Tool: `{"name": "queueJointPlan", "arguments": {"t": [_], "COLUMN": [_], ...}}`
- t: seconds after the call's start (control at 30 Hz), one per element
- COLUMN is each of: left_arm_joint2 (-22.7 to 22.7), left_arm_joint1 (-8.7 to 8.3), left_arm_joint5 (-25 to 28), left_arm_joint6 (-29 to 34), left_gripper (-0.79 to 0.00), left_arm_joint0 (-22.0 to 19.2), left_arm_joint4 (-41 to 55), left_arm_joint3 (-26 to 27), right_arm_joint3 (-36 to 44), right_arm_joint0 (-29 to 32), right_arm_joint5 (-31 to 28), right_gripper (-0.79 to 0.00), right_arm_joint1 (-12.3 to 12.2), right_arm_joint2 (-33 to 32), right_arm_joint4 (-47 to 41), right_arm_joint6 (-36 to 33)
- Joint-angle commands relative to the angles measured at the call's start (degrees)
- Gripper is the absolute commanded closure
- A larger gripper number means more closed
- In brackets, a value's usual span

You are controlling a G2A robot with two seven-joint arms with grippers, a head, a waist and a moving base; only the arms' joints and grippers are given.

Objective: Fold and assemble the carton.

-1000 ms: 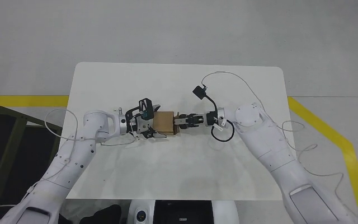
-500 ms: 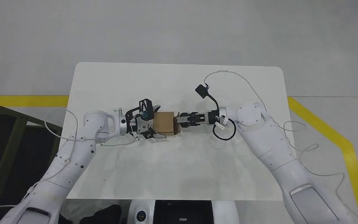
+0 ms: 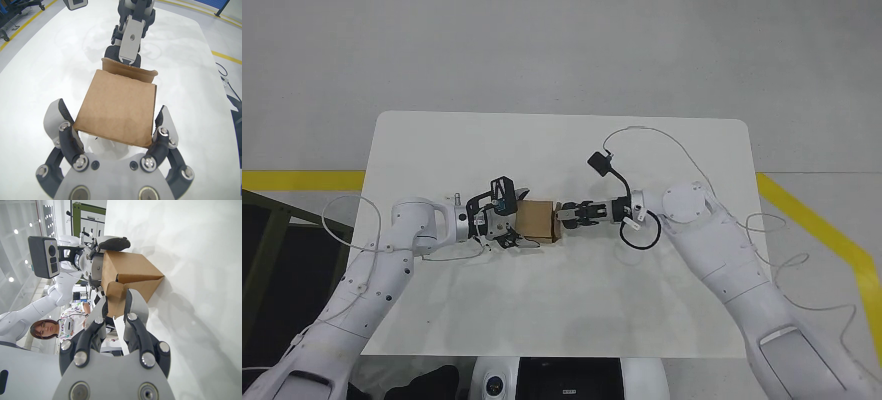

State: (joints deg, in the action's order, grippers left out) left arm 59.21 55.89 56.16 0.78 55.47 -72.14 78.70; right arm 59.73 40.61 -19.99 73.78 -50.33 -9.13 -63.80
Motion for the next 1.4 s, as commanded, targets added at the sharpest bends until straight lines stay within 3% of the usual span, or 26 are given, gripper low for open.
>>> {"name": "queueJointPlan", "arguments": {"t": [0.0,0.7,1.37], "left_arm_joint2": [0.03,0.33,0.51], "left_arm_joint1": [0.01,0.16,0.3], "left_arm_joint5": [0.01,0.13,0.5], "left_arm_joint6": [0.01,0.21,0.58], "left_gripper": [-0.785,-0.785,-0.785], "left_arm_joint0": [0.01,0.14,0.03], "left_arm_joint4": [-0.01,0.17,0.42], "left_arm_joint3": [0.0,0.08,0.05], "right_arm_joint3": [0.26,5.29,4.12], "right_arm_joint0": [-0.2,-1.09,-2.49], "right_arm_joint5": [0.67,6.64,4.62], "right_gripper": [-0.182,-0.16,-0.142], "right_arm_joint1": [-0.08,-0.55,0.69], "right_arm_joint2": [0.05,1.29,3.11], "right_arm_joint4": [1.13,8.57,6.14], "right_arm_joint6": [0.07,-0.61,0.82]}}
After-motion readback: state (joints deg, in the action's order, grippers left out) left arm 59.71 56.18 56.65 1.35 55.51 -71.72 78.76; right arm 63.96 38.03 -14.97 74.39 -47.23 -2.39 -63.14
